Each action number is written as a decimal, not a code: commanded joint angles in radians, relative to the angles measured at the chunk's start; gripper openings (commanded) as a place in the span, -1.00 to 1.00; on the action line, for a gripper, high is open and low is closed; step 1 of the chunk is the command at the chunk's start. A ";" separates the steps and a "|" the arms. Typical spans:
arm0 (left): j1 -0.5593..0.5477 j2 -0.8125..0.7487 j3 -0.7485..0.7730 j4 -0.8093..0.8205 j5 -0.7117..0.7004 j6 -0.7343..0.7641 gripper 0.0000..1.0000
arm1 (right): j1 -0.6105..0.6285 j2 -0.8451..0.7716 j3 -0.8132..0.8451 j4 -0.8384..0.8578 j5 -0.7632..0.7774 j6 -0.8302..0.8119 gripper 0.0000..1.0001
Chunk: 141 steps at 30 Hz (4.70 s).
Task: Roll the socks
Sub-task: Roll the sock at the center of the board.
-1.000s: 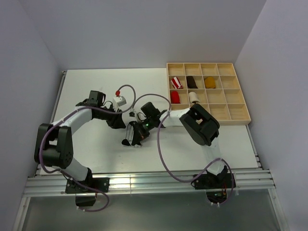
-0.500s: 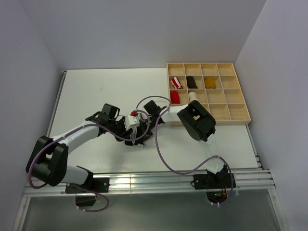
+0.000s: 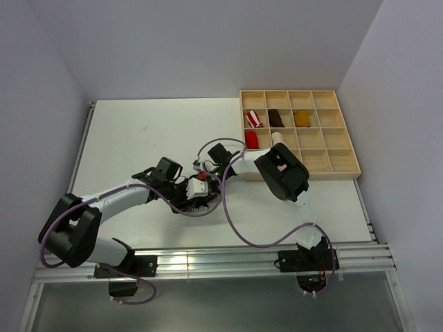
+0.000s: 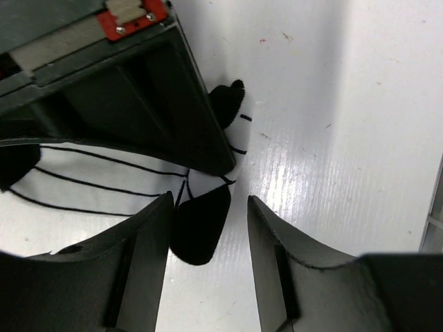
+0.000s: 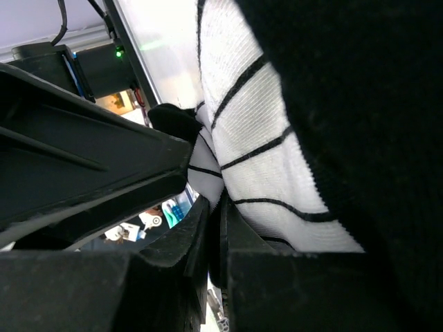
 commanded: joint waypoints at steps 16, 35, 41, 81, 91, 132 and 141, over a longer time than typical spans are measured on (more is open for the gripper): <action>-0.047 0.121 0.057 0.019 -0.004 -0.007 -0.14 | -0.017 0.018 -0.015 0.027 0.002 0.001 -1.00; -0.011 0.261 0.150 -0.138 0.092 -0.024 -0.99 | -0.022 -0.131 -0.093 0.008 0.267 -0.053 -0.46; 0.082 0.356 0.255 -0.280 0.196 -0.009 -0.99 | -0.032 -0.288 -0.195 0.105 0.402 -0.016 -0.21; 0.177 0.915 0.794 -0.971 0.341 0.012 -0.99 | 0.469 -0.562 -0.445 0.435 1.220 -0.385 0.06; 0.177 0.925 0.814 -0.954 0.345 -0.023 -0.95 | 0.471 -0.476 -0.405 0.398 1.245 -0.381 -0.04; 0.311 0.382 0.463 -0.262 0.243 -0.274 -0.46 | 0.095 -0.217 -0.213 0.193 0.365 -0.151 -1.00; 0.308 0.195 0.323 -0.127 0.234 -0.268 -0.31 | 0.035 -0.106 -0.055 0.031 0.252 -0.114 -1.00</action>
